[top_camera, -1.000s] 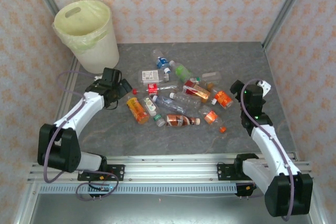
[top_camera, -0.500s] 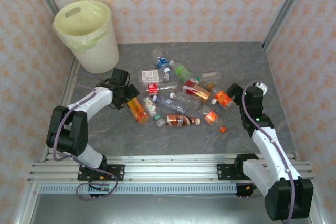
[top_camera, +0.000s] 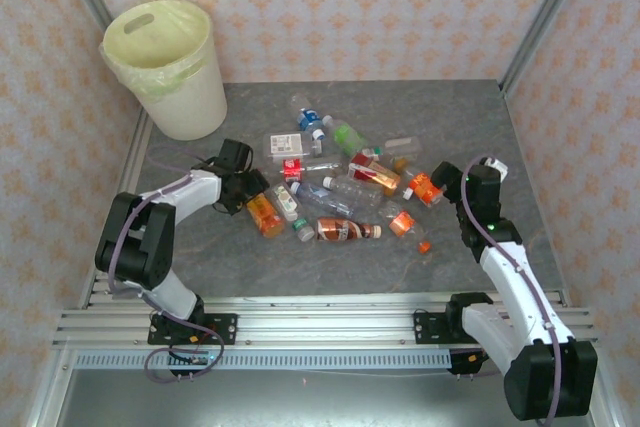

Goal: Put the plastic bottles in the bin

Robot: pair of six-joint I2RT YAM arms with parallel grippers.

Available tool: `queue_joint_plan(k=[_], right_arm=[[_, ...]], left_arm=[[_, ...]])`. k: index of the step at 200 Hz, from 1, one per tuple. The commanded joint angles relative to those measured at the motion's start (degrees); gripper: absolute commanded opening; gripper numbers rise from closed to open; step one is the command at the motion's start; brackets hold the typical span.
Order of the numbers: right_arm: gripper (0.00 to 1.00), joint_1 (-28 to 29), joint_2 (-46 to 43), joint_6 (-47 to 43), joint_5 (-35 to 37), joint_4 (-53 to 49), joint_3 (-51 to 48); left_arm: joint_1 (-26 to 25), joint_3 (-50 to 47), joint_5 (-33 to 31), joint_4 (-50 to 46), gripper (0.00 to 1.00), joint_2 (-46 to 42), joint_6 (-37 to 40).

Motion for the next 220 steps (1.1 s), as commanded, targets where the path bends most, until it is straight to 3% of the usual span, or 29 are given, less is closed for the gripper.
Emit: queue_joint_plan(k=[1,33,89,151,220], right_arm=[[0.99,-0.06,-0.12,-0.89,-0.76,-1.82,1.7],[0.99,-0.06,-0.12,-0.87,-0.58,-1.98,2.04],[0.99,0.03,-0.43,-1.57,-3.67,-1.91,3.54],[0.99,0.94,-1.53,-1.19,-13.52,3.35,3.36],[0.99,1.63,-1.44,2.76,-15.17,8.63,3.08]], left_arm=[[0.51,-1.22,-1.55,1.04,0.75,1.84,1.78],[1.58,-2.33,-1.06,3.16,0.72,2.84,2.28],[2.55,-3.1,-1.18,4.14,0.59,0.47,5.42],[2.76,-2.74,-6.07,1.37,0.55,-11.86,8.72],[2.8,7.26,-16.06,-2.22,0.52,-24.31,12.86]])
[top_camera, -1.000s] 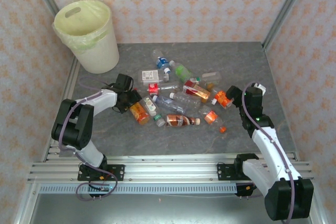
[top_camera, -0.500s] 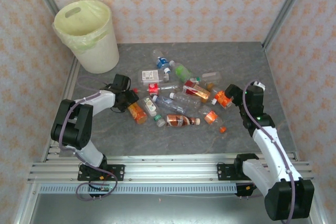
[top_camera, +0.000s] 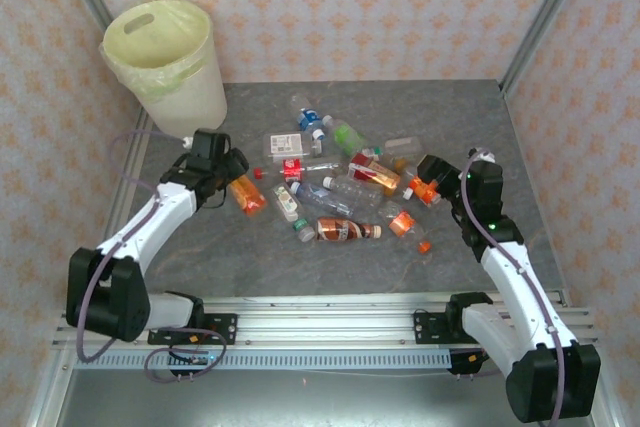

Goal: Put the plastic bottles in the bin

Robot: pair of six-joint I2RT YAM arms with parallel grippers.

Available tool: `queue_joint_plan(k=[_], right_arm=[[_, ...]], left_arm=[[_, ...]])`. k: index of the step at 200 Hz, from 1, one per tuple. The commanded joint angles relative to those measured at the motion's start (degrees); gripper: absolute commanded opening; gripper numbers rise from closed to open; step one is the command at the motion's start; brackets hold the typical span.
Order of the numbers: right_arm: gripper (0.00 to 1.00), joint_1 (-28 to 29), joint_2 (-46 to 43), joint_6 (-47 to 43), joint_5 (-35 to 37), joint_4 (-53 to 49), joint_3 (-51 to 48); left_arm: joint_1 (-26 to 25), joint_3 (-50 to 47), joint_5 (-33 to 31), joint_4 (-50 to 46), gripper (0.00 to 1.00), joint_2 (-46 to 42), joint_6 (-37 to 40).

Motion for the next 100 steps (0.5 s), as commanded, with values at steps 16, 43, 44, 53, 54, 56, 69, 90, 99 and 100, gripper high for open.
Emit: queue_joint_plan(k=[16,43,44,53,54,56,69,90,99,100], right_arm=[[0.99,0.51,-1.0,1.67,-1.17,3.01,1.37],[0.99,0.51,-1.47,1.42,-0.69,2.42,1.49],[0.99,0.51,-1.48,1.42,-0.68,2.46,1.49],[0.99,0.49,-1.65,1.36,-0.42,2.25,1.58],[0.99,0.5,-1.66,1.39,-0.41,2.24,1.62],[0.99,0.51,-1.73,1.35,-0.4,2.2,1.66],[0.99,0.51,-2.05,1.34,-0.4,1.85,2.01],[0.99,0.57,-2.76,1.42,-0.42,1.39,2.52],[0.99,0.58,-3.24,1.41,-0.34,1.31,2.55],[0.99,0.55,-3.24,1.42,-0.33,1.29,2.55]], left_arm=[[0.44,6.12,-7.02,-0.47,0.52,-4.58,4.21],[0.42,9.03,-13.72,1.9,0.5,-6.43,6.47],[0.43,9.11,-13.98,2.05,0.49,-6.47,6.51],[0.44,9.82,-16.83,3.21,0.48,-6.89,8.55],[0.44,9.91,-17.21,3.4,0.48,-6.92,8.65],[0.44,10.08,-17.82,3.59,0.48,-6.98,8.8],[0.58,11.3,-22.08,5.48,0.48,-7.21,9.41],[0.63,13.49,-27.69,9.13,0.48,-6.5,9.35],[0.79,14.83,-28.63,10.84,0.48,-5.71,10.03],[0.79,15.09,-28.69,11.04,0.48,-5.58,10.1]])
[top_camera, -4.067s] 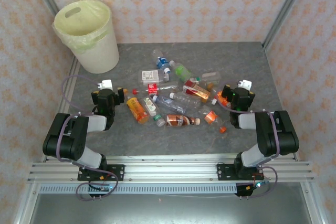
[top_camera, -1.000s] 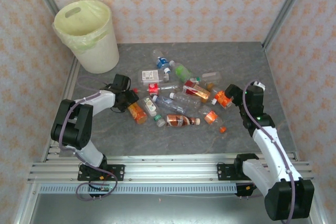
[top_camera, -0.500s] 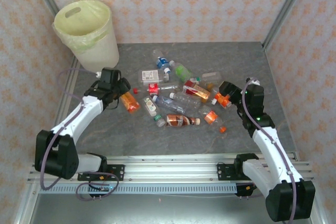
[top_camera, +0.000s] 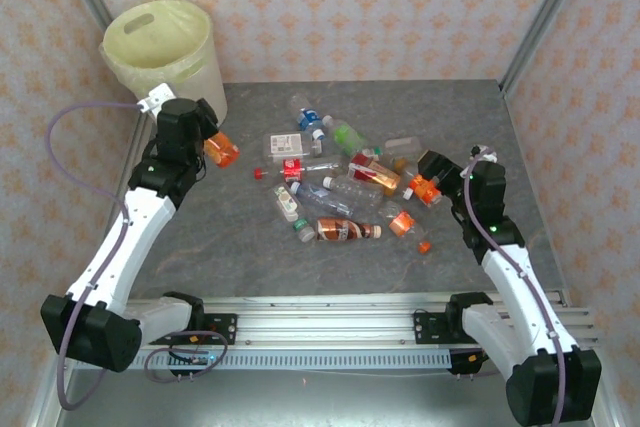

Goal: Put the plastic bottles in the bin

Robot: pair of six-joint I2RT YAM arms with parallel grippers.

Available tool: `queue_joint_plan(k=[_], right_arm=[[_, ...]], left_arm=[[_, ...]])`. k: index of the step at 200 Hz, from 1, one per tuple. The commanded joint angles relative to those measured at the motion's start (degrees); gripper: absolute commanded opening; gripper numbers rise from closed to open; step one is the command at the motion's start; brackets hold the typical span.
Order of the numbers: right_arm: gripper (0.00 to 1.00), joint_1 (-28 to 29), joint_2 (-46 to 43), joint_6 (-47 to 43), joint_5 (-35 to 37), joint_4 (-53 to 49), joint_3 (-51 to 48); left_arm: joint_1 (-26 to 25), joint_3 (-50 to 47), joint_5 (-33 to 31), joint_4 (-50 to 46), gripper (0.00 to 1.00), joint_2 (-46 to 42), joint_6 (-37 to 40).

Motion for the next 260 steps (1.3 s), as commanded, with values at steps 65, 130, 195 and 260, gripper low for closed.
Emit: queue_joint_plan(k=[65,130,195,260], right_arm=[[0.99,0.38,-2.49,0.12,1.0,-0.39,2.42],[0.99,0.38,-2.58,-0.82,2.73,-1.57,2.3],[0.99,0.39,-2.57,-2.59,5.31,-4.68,3.38],[0.99,0.38,-2.14,-4.18,7.34,-4.88,3.12]], left_arm=[[4.65,24.94,-14.05,14.27,0.46,13.96,8.94],[12.34,51.27,-16.26,9.89,0.46,33.76,5.69],[13.94,72.78,-17.4,-2.69,0.46,53.6,5.7],[16.41,93.53,-3.44,-13.79,0.47,70.17,7.46]])
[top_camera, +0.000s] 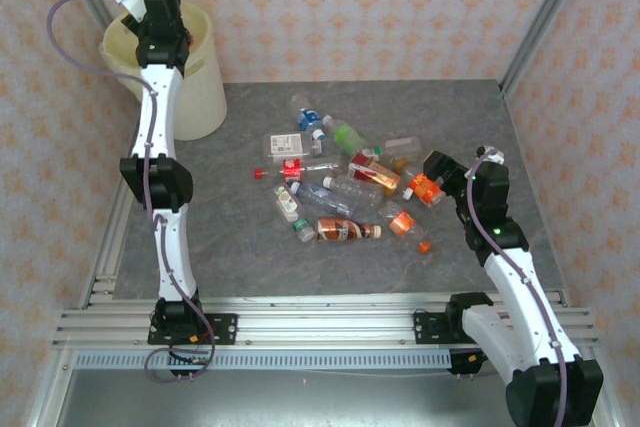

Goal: Put the plastic bottles in the bin

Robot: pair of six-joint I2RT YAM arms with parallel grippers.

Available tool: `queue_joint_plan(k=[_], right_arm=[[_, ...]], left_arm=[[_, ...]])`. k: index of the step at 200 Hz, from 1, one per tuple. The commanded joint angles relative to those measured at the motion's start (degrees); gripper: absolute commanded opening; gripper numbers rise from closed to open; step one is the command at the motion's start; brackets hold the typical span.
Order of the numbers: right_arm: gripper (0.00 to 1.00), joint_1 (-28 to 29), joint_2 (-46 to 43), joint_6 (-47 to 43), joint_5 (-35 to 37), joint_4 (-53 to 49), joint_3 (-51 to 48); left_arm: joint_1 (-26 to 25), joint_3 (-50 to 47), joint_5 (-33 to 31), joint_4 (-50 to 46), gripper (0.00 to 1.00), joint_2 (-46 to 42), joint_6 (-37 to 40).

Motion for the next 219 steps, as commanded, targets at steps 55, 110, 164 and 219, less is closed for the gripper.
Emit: queue_joint_plan(k=[55,110,164,219], right_arm=[[0.99,0.38,1.53,-1.46,1.17,-0.55,2.07],[0.99,0.38,2.51,-2.38,-2.06,-0.25,2.04],[0.99,0.38,3.37,-3.03,-3.11,0.18,1.72],[0.99,0.38,4.98,-1.92,-4.2,1.1,2.13]], left_arm=[[0.66,2.64,19.4,-5.05,0.51,1.04,-2.71],[-0.01,-6.1,23.26,-8.33,0.49,-5.91,-2.69],[-0.02,-25.94,27.39,0.66,0.52,-17.08,-2.09],[-1.46,-17.71,33.05,-5.33,0.58,-9.43,-0.79]])
